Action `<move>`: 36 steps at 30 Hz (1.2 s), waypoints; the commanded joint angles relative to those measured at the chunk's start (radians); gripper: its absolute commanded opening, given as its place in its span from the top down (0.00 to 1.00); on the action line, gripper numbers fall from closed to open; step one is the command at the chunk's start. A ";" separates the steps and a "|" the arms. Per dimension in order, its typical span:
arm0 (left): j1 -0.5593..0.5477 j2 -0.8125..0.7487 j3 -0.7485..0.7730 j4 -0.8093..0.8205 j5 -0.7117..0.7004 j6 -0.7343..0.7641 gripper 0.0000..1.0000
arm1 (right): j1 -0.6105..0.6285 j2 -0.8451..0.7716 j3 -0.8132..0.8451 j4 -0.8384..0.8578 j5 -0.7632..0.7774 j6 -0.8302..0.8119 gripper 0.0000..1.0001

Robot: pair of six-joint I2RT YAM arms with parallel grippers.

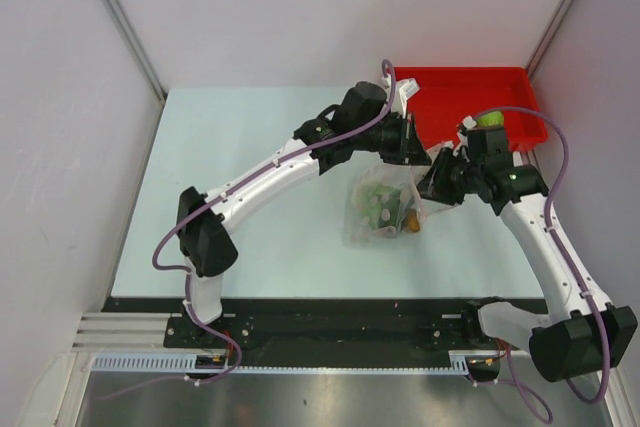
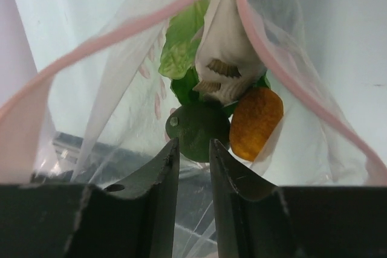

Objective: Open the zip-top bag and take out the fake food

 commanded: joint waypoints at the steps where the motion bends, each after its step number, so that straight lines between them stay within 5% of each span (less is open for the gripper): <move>1: -0.001 -0.042 0.038 0.080 0.011 -0.032 1.00 | 0.002 0.024 -0.049 0.131 -0.124 -0.021 0.68; 22: -0.037 0.008 0.090 0.089 0.030 -0.064 1.00 | 0.001 -0.005 -0.301 0.366 -0.357 -0.087 0.44; 36: -0.039 -0.004 0.069 0.060 0.017 -0.019 1.00 | -0.024 -0.100 -0.267 0.087 -0.057 -0.101 0.32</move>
